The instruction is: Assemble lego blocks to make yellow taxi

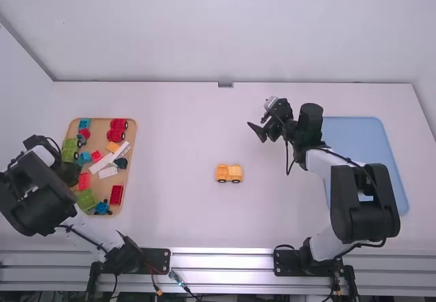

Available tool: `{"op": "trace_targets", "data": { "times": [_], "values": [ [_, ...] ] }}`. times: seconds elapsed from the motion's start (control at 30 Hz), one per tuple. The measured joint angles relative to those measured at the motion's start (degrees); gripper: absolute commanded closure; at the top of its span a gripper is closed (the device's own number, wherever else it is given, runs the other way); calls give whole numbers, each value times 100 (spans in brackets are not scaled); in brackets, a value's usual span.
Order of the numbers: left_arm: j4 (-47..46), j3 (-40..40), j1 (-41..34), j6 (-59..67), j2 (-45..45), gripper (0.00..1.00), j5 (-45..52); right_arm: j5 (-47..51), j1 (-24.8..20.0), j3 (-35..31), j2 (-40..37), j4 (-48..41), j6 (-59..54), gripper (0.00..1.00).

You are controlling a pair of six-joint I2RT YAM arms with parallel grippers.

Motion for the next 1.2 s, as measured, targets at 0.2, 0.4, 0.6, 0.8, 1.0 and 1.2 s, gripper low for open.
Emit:
{"op": "trace_targets", "data": {
  "times": [0.2, 0.4, 0.6, 0.8, 1.0, 1.2],
  "values": [
    [520, -251, 2, -2, 0, 39, 114, 0, 0, 0, -2, 0, -2, 1],
    [688, -444, 0, -151, 0, 37, 162, -2, 0, 0, -2, 0, 0, 1],
    [732, -444, 2, -251, 0, 42, 293, 0, 0, 0, 0, -2, -2, 1],
    [734, -444, 2, -345, 0, 55, 302, -2, 0, 0, 0, -2, 0, 1],
    [752, -444, 2, -348, 0, 58, 221, -2, 0, 0, -2, -4, 0, 1],
    [796, -444, 2, -345, 0, 61, 105, -2, 0, 0, -2, -15, 0, 1]
  ]
}}
